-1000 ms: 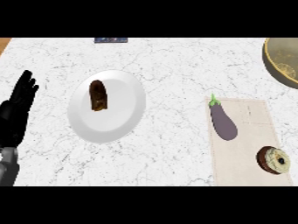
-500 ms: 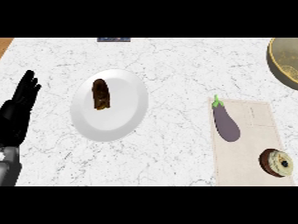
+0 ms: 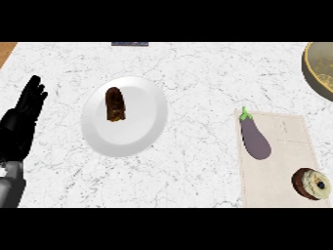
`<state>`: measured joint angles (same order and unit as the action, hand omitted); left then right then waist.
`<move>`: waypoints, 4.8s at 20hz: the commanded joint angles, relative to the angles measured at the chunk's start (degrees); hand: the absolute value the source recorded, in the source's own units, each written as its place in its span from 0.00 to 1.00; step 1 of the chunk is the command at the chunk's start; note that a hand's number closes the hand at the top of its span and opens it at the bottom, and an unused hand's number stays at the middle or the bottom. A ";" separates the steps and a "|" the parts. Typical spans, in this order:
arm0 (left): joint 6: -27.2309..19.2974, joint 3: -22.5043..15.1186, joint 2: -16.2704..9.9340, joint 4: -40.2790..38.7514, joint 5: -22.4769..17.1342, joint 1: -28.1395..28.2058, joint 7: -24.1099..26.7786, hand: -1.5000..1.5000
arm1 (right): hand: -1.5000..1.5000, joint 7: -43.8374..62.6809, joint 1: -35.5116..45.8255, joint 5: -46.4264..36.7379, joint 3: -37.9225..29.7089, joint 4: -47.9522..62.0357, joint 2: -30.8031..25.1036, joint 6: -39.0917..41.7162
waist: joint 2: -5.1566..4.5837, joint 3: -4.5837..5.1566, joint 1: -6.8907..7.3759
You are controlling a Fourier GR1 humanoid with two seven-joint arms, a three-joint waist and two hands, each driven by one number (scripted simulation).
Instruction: Pick the cupcake from the placemat and place it in the bowl
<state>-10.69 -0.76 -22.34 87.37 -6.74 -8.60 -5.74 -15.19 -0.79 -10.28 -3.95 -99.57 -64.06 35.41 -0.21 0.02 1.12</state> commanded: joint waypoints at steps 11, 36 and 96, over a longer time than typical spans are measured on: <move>0.23 1.30 1.46 4.80 2.39 3.88 -1.71 0.50 | 0.00 -0.66 6.25 -22.78 15.42 6.05 5.65 2.54 | 0.20 -0.06 -0.61; 6.13 6.46 5.31 2.64 4.81 1.81 -1.13 0.50 | 0.00 -4.07 -1.81 -42.44 11.38 6.10 22.63 -5.87 | 0.25 -0.02 -1.22; 8.87 9.44 8.67 1.63 9.36 -0.65 -2.13 0.50 | 1.00 -7.78 39.33 -23.42 -26.02 37.65 21.49 -6.07 | -0.10 -0.04 -0.15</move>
<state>-1.48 9.12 -14.44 89.87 1.86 -9.34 -9.25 -19.40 34.25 -34.61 -29.17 -72.63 -39.60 30.09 -0.14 0.00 0.64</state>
